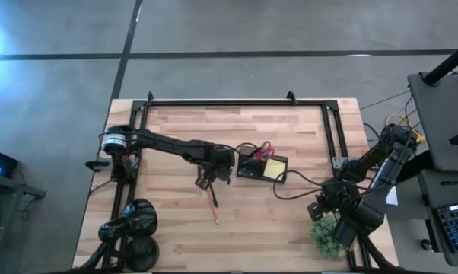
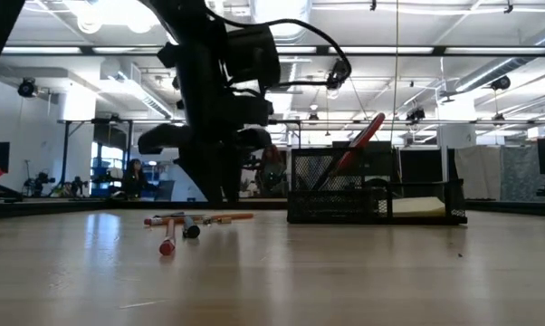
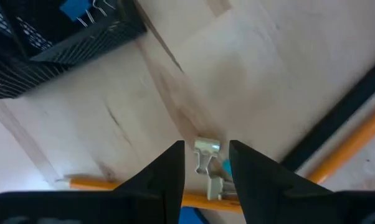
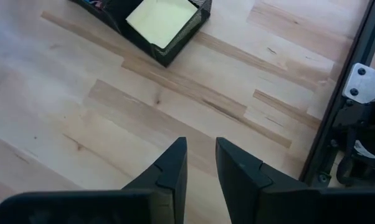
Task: Pick and place office supplies into organizer
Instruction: Put the right yellow binder clip into the desk organizer
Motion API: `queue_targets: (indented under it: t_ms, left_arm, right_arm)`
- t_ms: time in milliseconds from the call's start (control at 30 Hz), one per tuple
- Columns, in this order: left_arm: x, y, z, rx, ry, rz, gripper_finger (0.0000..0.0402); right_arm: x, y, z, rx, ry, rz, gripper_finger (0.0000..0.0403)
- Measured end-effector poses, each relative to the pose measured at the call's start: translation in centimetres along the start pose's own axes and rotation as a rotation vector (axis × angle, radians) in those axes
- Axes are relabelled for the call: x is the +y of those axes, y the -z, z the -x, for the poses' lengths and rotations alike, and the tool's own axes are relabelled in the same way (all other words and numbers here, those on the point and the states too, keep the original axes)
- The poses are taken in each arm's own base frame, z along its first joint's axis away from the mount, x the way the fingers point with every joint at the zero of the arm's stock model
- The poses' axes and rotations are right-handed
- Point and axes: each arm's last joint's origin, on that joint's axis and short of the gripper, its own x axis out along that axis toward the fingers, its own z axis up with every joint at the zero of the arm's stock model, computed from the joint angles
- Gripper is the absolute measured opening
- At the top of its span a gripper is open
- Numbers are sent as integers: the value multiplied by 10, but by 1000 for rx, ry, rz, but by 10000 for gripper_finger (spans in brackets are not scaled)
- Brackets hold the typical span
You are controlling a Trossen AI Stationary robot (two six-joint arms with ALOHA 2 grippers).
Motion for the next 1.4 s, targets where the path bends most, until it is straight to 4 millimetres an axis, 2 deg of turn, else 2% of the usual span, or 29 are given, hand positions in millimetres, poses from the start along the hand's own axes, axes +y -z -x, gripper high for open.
queue_targets:
  t_ms: [600, 900, 1167, 1300, 1400]
  left_arm:
    - [-1, 1, -20, 23, 21, 0, 110]
    - [-2, 2, -20, 34, 31, -24, 59]
    - [-2, 3, -19, 41, 36, -25, 52]
    - [-3, 1, -9, 43, 17, -32, 52]
    - [1, -7, 8, -11, -39, -25, 59]
  right_arm:
    - [-3, 3, -7, 27, 46, 9, 77]
    - [-4, 3, -6, 27, 46, 9, 77]
    - [-4, 3, -6, 27, 46, 9, 77]
    - [-4, 3, -6, 27, 47, 10, 77]
    - [-4, 3, -7, 25, 48, 10, 77]
